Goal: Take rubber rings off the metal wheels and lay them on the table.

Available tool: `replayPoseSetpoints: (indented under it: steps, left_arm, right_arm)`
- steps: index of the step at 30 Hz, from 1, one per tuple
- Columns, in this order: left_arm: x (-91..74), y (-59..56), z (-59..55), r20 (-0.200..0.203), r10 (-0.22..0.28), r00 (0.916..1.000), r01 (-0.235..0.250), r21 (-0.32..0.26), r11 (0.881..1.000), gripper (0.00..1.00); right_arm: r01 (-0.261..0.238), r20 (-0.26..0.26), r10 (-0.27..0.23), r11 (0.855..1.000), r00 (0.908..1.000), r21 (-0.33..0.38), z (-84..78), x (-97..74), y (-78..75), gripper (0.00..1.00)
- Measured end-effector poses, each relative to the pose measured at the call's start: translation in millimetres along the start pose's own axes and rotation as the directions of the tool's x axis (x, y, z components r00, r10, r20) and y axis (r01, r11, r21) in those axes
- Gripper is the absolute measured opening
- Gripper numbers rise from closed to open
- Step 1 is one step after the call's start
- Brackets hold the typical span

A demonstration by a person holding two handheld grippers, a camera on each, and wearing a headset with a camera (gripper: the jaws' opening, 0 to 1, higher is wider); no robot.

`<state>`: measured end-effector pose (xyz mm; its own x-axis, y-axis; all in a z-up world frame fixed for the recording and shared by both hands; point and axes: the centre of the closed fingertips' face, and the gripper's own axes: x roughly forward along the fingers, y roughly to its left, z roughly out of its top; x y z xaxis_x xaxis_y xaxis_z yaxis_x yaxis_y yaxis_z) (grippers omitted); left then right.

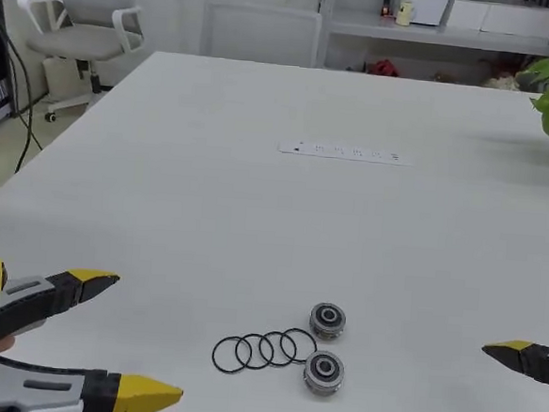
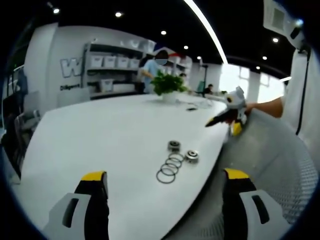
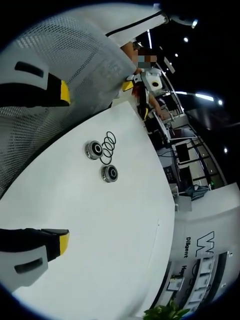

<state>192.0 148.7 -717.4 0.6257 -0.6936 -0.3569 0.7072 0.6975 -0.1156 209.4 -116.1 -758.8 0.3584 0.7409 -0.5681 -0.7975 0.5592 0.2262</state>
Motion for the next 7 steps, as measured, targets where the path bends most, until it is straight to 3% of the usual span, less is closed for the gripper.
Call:
replayPoseSetpoints:
  steps: [7]
  left_arm:
    - [-1.4, 0.7, 1.0, 0.003, 0.016, 0.9999, -0.016, 0.003, 1.0, 0.93]
  right_arm:
    - [0.003, -0.018, -0.003, 1.0, 0.9998, -0.019, -2.4, -0.2, 0.4, 0.97]
